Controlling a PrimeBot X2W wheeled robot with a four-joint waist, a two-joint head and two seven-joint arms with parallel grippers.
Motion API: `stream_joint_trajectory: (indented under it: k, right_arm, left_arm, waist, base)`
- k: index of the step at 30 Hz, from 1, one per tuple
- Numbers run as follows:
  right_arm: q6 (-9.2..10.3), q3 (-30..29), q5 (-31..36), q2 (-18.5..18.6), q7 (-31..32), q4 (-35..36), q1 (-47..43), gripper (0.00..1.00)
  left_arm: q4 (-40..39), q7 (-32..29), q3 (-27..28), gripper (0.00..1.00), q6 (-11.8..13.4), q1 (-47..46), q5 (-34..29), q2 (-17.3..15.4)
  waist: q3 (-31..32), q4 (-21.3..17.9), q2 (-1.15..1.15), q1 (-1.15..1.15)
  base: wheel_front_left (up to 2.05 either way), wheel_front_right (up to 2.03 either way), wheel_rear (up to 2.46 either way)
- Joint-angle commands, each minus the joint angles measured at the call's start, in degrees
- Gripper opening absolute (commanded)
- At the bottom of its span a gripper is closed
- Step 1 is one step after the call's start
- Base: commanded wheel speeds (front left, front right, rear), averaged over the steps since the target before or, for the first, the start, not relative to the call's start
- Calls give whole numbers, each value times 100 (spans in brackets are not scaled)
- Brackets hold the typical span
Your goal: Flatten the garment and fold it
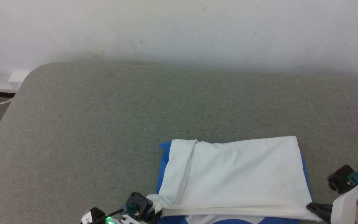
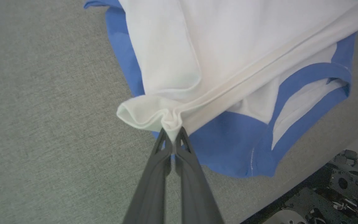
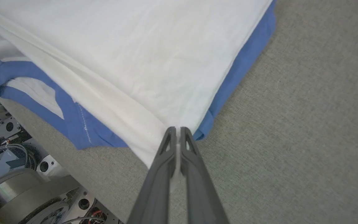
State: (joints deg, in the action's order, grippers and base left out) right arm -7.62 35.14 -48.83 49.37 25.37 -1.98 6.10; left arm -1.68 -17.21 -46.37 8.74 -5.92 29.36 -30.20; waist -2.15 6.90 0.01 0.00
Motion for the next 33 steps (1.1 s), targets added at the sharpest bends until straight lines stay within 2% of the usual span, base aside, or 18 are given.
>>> stream_joint_trajectory:
  k: [1,8,9,10,11,12,17,19,23,27,33]
  right_arm:
    - [13,-53,74,-39,30,-39,-81,0]
    - [13,-132,209,-315,132,-273,-171,0]
    - [13,-118,195,-348,136,-294,-175,0]
    - [13,-104,187,-374,135,-312,-179,0]
    - [13,-88,185,-396,111,-315,-178,3]
    - [13,-89,195,-415,51,-311,-169,98]
    - [13,-308,65,-518,-216,-319,-144,100]
    - [13,-520,-53,-575,-325,-263,-123,100]
    - [13,-1047,-264,-799,-655,-170,-97,100]
    - [13,-1512,-36,-1041,-1012,-184,-121,100]
    - [13,-2341,560,-1724,-1232,-408,-379,100]
  left_arm:
    - [106,41,-21,0,-39,21,23,19]
    - [790,296,-214,0,-264,-108,-26,290]
    - [875,326,-238,8,-293,-116,-24,325]
    - [946,358,-261,47,-328,-123,-17,356]
    - [1001,417,-275,100,-354,-132,-23,384]
    - [1047,478,-279,100,-358,-143,-35,410]
    - [981,828,-205,100,-379,-230,-63,452]
    - [777,1040,-131,100,-455,-272,-13,454]
    - [454,1517,248,100,-426,-294,223,456]
    - [370,1996,674,100,-172,-317,263,384]
    - [513,2916,1364,100,379,-271,163,327]
  waist:
    - [-53,6,-1,0]
    - [-173,5,-1,0]
    - [-155,7,-1,0]
    - [-128,9,-1,0]
    - [-92,14,-1,0]
    - [-46,19,-1,0]
    - [217,54,-1,0]
    - [287,62,-1,0]
    - [391,78,-1,0]
    - [429,93,-1,0]
    - [385,126,-1,0]
  base:
    - [0,0,0]
    - [0,0,0]
    - [0,0,0]
    - [0,0,0]
    - [0,0,0]
    - [0,0,0]
    - [0,0,0]
    - [0,0,0]
    - [0,0,0]
    - [0,0,0]
    - [0,0,0]
